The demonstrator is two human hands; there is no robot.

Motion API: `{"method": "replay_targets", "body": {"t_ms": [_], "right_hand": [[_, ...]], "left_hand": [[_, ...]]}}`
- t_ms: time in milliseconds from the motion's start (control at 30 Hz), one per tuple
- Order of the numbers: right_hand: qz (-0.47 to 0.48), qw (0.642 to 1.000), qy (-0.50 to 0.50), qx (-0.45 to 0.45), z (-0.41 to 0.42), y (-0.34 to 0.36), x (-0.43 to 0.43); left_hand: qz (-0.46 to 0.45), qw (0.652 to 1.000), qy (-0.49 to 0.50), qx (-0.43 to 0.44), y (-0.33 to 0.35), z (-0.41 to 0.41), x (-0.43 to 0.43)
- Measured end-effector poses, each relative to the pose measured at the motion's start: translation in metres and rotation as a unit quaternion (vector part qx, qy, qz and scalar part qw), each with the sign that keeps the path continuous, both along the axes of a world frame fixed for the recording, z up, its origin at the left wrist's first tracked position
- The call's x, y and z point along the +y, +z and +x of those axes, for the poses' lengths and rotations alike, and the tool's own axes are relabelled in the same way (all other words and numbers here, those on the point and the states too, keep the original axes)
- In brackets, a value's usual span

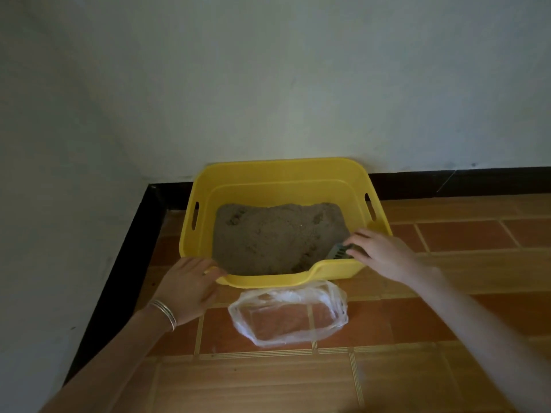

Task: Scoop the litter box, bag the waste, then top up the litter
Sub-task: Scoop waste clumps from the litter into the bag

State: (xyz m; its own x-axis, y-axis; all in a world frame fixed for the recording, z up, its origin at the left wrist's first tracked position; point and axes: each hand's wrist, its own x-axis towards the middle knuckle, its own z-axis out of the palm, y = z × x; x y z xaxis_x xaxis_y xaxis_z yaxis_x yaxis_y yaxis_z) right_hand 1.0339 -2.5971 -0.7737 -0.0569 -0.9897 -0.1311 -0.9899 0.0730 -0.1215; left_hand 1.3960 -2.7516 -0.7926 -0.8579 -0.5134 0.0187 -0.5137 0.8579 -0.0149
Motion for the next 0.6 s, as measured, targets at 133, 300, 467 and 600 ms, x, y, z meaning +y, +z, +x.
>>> {"method": "replay_targets", "body": {"t_ms": [133, 300, 467, 600], "right_hand": [[0.004, 1.000, 0.013, -0.013, -0.007, -0.008, -0.006], [0.056, 0.998, 0.003, -0.014, -0.010, -0.011, -0.021], [0.115, 0.993, -0.032, -0.004, -0.009, -0.002, -0.024], [0.144, 0.988, -0.061, -0.001, -0.009, 0.004, -0.031]], "left_hand": [[0.017, 1.000, 0.018, 0.003, -0.001, -0.003, 0.003], [-0.006, 0.998, 0.013, 0.056, -0.011, -0.002, 0.000], [-0.028, 0.997, 0.003, 0.067, -0.015, -0.008, -0.007], [-0.015, 0.998, -0.009, 0.057, -0.020, -0.015, -0.019]]}}
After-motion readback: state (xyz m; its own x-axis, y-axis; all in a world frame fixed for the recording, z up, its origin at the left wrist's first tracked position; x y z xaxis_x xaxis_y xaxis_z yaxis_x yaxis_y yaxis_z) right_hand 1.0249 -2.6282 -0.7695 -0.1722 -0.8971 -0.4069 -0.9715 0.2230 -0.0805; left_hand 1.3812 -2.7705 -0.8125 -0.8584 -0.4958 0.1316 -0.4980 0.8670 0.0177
